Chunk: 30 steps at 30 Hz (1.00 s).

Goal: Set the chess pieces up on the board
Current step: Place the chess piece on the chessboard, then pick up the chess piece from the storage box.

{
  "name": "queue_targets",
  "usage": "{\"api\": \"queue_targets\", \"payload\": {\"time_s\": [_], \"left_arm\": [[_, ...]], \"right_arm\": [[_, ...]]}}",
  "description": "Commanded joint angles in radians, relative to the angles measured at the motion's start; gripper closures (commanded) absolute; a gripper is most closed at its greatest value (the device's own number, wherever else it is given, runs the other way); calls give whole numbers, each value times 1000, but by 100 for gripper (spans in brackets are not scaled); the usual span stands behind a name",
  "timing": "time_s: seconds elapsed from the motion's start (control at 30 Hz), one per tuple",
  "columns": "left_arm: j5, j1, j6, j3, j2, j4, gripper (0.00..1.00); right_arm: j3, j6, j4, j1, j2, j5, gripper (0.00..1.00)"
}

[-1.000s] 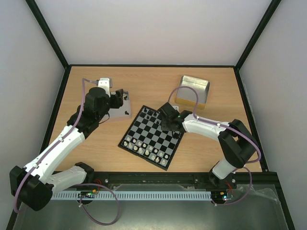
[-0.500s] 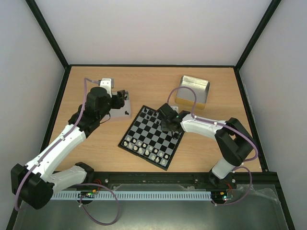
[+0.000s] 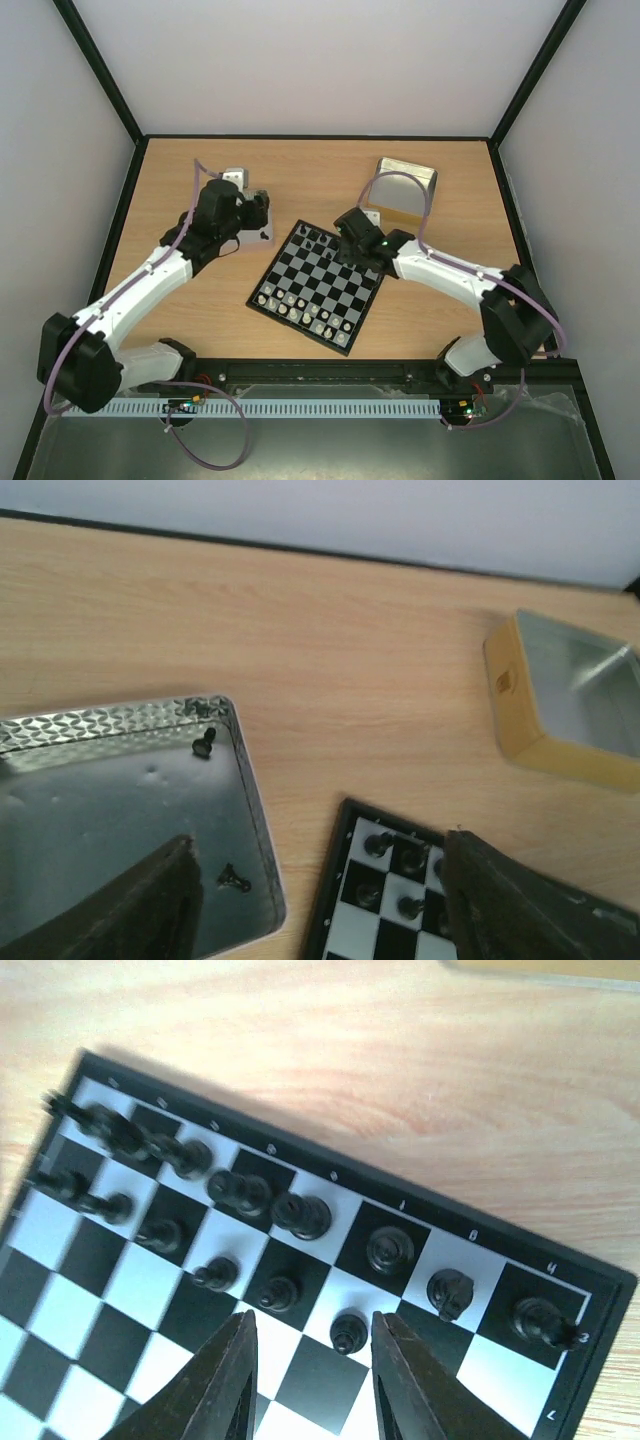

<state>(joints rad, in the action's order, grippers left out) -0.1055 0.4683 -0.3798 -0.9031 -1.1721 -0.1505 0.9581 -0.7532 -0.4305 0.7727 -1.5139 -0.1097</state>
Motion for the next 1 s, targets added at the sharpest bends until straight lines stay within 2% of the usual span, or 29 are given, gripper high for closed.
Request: {"api": "queue_targets", "payload": {"time_s": [0.0, 0.07, 0.13, 0.27, 0.57, 0.8, 0.97], "left_arm": [[66, -22, -104, -19, -97, -31, 41], [95, -45, -138, -43, -170, -64, 51], [122, -79, -161, -60, -241, -84, 56], [210, -135, -125, -120, -397, -98, 59], [156, -153, -36, -349, -743, -180, 56], [45, -155, -17, -460, -857, -204, 60], [60, -168, 0, -491, -894, -191, 67]], "right_arm": [[7, -23, 10, 7, 103, -69, 69], [-6, -23, 25, 5, 128, -74, 69], [-16, -24, 32, 6, 142, -73, 70], [-31, -26, 48, 6, 162, -57, 70], [-60, -15, 65, 6, 181, -53, 71], [-80, -18, 73, 7, 192, -50, 71], [-81, -20, 80, 5, 186, -45, 71]]}}
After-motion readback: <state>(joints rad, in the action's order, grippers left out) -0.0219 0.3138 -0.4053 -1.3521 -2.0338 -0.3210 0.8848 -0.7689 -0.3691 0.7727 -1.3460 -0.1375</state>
